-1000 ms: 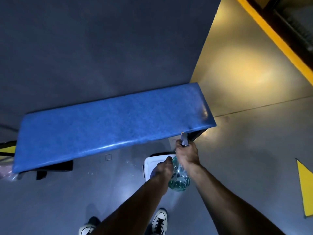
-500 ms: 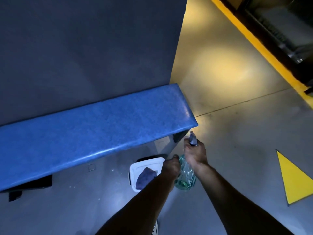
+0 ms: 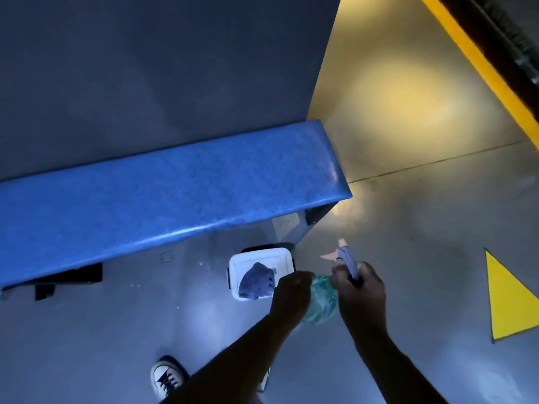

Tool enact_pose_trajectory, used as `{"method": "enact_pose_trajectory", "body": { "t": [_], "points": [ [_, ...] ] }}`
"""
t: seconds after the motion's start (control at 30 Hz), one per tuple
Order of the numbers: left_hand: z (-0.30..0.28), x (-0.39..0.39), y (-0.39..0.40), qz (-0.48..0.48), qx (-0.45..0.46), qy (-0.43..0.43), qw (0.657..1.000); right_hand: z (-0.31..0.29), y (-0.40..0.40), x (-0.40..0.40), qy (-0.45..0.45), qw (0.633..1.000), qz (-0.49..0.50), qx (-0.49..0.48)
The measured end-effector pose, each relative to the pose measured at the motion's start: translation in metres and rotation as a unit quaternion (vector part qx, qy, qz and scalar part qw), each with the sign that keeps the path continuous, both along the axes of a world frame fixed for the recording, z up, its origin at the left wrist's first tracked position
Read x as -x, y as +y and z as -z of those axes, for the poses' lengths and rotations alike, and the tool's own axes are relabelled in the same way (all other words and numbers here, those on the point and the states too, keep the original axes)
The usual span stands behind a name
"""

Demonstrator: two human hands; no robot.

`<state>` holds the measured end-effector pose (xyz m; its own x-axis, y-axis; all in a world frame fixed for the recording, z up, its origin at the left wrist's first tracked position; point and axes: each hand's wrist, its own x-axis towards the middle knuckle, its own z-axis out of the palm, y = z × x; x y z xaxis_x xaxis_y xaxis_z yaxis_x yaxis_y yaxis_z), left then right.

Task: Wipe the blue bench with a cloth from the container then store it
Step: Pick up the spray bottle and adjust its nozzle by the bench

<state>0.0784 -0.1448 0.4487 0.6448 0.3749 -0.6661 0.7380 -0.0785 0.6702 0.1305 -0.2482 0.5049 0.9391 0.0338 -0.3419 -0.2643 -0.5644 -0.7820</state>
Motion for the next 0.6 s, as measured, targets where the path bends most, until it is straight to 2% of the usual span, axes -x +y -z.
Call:
{"method": "enact_pose_trajectory", "body": {
  "t": [0.03,0.13,0.2,0.33,0.5,0.6],
  "points": [
    [-0.006,0.009,-0.001,-0.029,0.018,-0.001,0.999,-0.003,-0.004,0.009,0.005,1.000,-0.026,0.013],
    [0.006,0.044,-0.001,-0.048,-0.003,-0.015,0.999,0.002,-0.015,0.031,0.009,0.996,-0.081,0.029],
    [0.013,0.062,0.006,-0.054,-0.013,-0.018,0.998,0.012,-0.020,0.043,0.051,0.996,-0.072,0.035],
    [0.032,0.087,0.024,-0.137,0.052,-0.013,0.989,0.043,-0.025,0.052,0.080,0.992,-0.060,0.077],
    [0.065,0.095,0.044,-0.178,0.072,0.004,0.981,0.101,-0.029,0.030,0.081,0.989,-0.052,0.109],
    [0.116,0.094,0.047,-0.205,0.070,0.013,0.976,0.161,-0.034,0.007,0.088,0.984,-0.076,0.134]
  ]
}}
